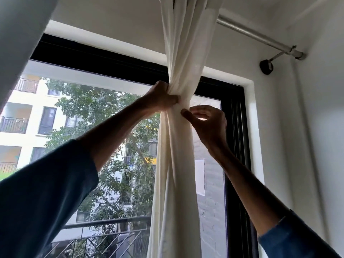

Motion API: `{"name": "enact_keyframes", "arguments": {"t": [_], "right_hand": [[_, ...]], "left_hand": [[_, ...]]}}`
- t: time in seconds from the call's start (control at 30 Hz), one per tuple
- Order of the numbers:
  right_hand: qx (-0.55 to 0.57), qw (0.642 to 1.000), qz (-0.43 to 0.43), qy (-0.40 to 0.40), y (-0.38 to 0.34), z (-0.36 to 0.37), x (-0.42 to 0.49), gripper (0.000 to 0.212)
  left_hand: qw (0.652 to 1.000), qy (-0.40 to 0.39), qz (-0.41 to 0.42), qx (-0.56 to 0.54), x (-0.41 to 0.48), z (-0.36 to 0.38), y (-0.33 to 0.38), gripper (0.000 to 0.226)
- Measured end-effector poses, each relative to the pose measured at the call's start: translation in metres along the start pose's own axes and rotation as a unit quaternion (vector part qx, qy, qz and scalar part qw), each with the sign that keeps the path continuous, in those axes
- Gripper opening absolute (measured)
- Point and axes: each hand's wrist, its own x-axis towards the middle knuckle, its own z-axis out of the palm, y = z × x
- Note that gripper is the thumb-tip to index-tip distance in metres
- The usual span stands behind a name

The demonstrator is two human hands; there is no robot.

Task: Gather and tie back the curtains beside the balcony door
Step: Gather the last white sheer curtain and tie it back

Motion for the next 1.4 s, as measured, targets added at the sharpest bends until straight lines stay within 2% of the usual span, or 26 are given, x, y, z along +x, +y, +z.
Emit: {"name": "enact_keyframes", "arguments": {"t": [0.07, 0.1, 0.13, 0.2, 0.23, 0.3, 0.4, 0.47, 0.6, 0.77, 0.9, 1.07, 1.17, 1.27, 1.4], "right_hand": [[0.014, 0.995, 0.091, -0.047, 0.010, 0.002, 0.012, 0.077], [0.044, 0.987, 0.128, -0.090, 0.014, 0.003, 0.017, 0.088], [0.090, 0.973, 0.152, -0.151, 0.017, 0.003, 0.020, 0.086], [0.196, 0.926, 0.182, -0.267, 0.017, 0.004, 0.021, 0.058], [0.237, 0.903, 0.197, -0.299, 0.015, 0.003, 0.021, 0.050], [0.278, 0.879, 0.221, -0.319, 0.015, 0.004, 0.020, 0.050], [0.293, 0.873, 0.232, -0.313, 0.019, 0.007, 0.017, 0.059], [0.272, 0.887, 0.228, -0.295, 0.023, 0.005, 0.010, 0.054], [0.194, 0.930, 0.176, -0.256, 0.025, -0.002, -0.017, 0.043], [0.100, 0.958, 0.169, -0.208, 0.041, -0.003, -0.081, 0.042], [-0.040, 0.973, 0.140, -0.177, 0.055, 0.000, -0.152, 0.035], [-0.146, 0.962, 0.084, -0.213, 0.069, -0.001, -0.235, 0.023], [-0.195, 0.944, 0.095, -0.250, 0.083, -0.005, -0.281, 0.028], [-0.226, 0.923, 0.095, -0.295, 0.095, -0.014, -0.324, 0.022], [-0.229, 0.905, 0.142, -0.331, 0.094, -0.028, -0.367, 0.017]], "left_hand": [[1.000, -0.013, 0.005, -0.024, -0.002, -0.002, -0.003, 0.027], [0.999, -0.016, 0.007, -0.037, -0.003, -0.004, -0.007, 0.027], [0.998, -0.019, 0.006, -0.052, -0.003, -0.006, -0.013, 0.027], [0.996, -0.020, -0.001, -0.083, -0.005, -0.008, -0.023, 0.024], [0.995, -0.018, -0.007, -0.101, -0.006, -0.007, -0.027, 0.024], [0.991, -0.014, -0.019, -0.134, -0.008, -0.004, -0.033, 0.030], [0.985, -0.021, -0.018, -0.170, -0.010, 0.001, -0.034, 0.029], [0.988, -0.007, -0.005, -0.156, -0.014, 0.005, -0.035, 0.022], [0.999, 0.021, 0.025, 0.006, -0.030, 0.020, -0.045, 0.034], [0.978, 0.055, 0.067, 0.188, -0.086, 0.060, -0.070, 0.033], [0.971, 0.060, 0.095, 0.212, -0.148, 0.095, -0.102, 0.042], [0.966, -0.006, 0.078, 0.248, -0.228, 0.126, -0.135, 0.043], [0.972, -0.059, 0.055, 0.220, -0.273, 0.138, -0.139, 0.026], [0.970, -0.102, 0.022, 0.219, -0.314, 0.153, -0.145, 0.014], [0.962, -0.136, -0.016, 0.238, -0.357, 0.171, -0.151, 0.018]]}}
